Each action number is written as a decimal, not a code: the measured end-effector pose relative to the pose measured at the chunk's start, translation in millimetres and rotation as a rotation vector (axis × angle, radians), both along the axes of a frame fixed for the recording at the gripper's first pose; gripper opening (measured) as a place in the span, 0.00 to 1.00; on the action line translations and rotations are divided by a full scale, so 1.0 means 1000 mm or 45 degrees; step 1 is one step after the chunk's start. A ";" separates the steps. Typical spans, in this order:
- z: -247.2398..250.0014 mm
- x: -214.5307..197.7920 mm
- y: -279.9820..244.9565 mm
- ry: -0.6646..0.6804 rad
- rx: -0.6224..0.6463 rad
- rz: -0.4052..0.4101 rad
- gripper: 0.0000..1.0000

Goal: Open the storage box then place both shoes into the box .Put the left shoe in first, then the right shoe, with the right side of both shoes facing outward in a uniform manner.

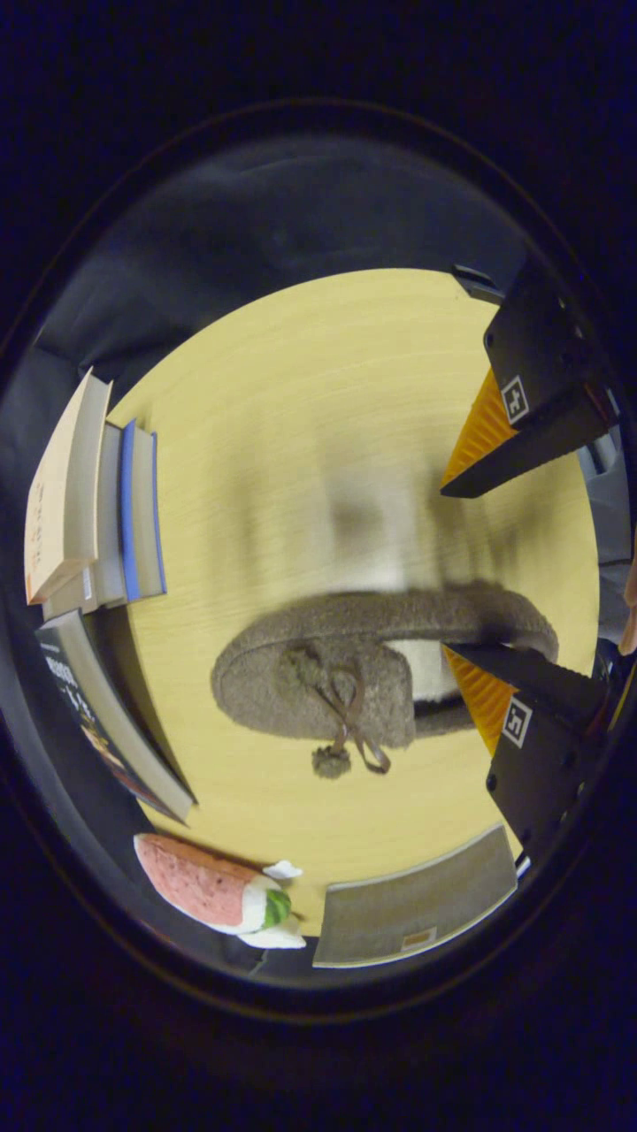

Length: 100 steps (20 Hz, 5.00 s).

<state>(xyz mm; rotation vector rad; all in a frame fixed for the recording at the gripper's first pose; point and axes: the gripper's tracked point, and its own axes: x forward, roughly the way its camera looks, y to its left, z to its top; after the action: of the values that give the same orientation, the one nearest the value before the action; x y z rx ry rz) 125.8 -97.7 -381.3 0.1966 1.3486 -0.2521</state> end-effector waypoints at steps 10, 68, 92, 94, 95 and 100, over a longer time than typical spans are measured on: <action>0.004 -0.003 0.016 0.011 -0.108 0.151 0.12; 0.149 0.024 0.414 -0.475 0.126 0.339 0.01; 0.402 -0.118 0.154 -1.516 -0.291 0.336 0.96; 0.411 -0.136 0.149 -1.597 -0.225 0.303 0.96; 0.415 -0.144 0.142 -1.638 -0.206 0.289 0.96; 0.446 -0.171 0.118 -1.829 -0.316 0.237 0.95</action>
<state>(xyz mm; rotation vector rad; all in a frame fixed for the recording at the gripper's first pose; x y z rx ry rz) -45.0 20.8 64.3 0.0067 -0.0971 -0.0640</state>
